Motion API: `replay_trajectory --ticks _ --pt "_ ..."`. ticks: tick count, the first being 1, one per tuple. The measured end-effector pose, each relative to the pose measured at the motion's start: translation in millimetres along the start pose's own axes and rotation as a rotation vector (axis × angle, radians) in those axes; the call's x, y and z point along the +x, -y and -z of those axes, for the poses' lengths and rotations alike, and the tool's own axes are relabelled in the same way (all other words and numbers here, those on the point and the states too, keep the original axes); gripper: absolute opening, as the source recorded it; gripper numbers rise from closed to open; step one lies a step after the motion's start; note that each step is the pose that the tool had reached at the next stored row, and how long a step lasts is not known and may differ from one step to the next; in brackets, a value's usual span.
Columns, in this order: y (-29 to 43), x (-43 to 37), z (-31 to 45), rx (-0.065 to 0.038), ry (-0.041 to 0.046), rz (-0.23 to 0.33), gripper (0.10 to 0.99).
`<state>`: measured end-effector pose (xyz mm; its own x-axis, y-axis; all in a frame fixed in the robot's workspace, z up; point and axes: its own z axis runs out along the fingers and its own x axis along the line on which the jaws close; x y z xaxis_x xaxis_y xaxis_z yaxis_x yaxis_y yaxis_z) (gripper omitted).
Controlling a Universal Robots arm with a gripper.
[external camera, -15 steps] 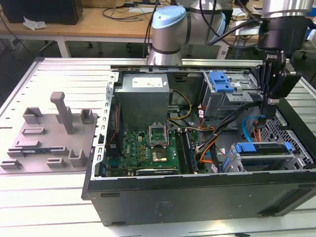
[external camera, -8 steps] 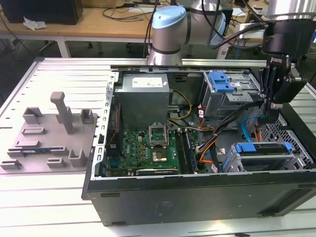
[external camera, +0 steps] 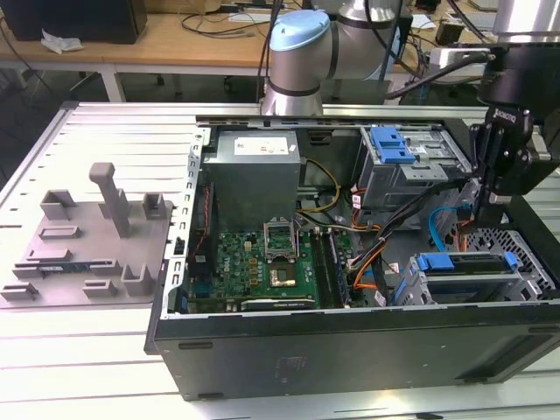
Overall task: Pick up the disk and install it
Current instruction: 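Insert the first disk wire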
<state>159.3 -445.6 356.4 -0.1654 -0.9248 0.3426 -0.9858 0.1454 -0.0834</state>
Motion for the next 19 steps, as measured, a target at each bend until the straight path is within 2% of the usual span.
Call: replay_trajectory --ticks 1,2,3,4,5,7,9,11,13,14,16,19 --pt "0.6 1.4 -0.2 -0.002 0.0081 0.0 0.169" --pt "0.9 2.5 -0.3 -0.004 0.022 -0.001 0.169" --pt "1.5 4.4 -0.5 -0.009 0.0537 -0.001 0.169" --pt "1.9 7.0 -1.5 -0.015 0.0895 -0.002 0.169" --pt "2.7 12.4 -3.6 -0.021 0.1206 -0.003 0.169" --pt "4.2 21.6 -7.1 -0.026 0.1406 -0.003 0.169" --pt "5.1 27.5 -9.2 -0.029 0.1546 -0.003 0.169" --pt "6.3 35.2 -12.2 -0.035 0.1781 -0.003 0.169" --pt "6.8 38.5 -13.4 -0.04 0.1918 -0.003 0.169" --pt "7.2 41.2 -14.5 -0.045 0.2058 -0.003 0.169" --pt "8.1 46.0 -16.3 -0.052 0.2244 0.0 0.169" --pt "8.8 48.2 -17.2 -0.056 0.2289 0.006 0.169"
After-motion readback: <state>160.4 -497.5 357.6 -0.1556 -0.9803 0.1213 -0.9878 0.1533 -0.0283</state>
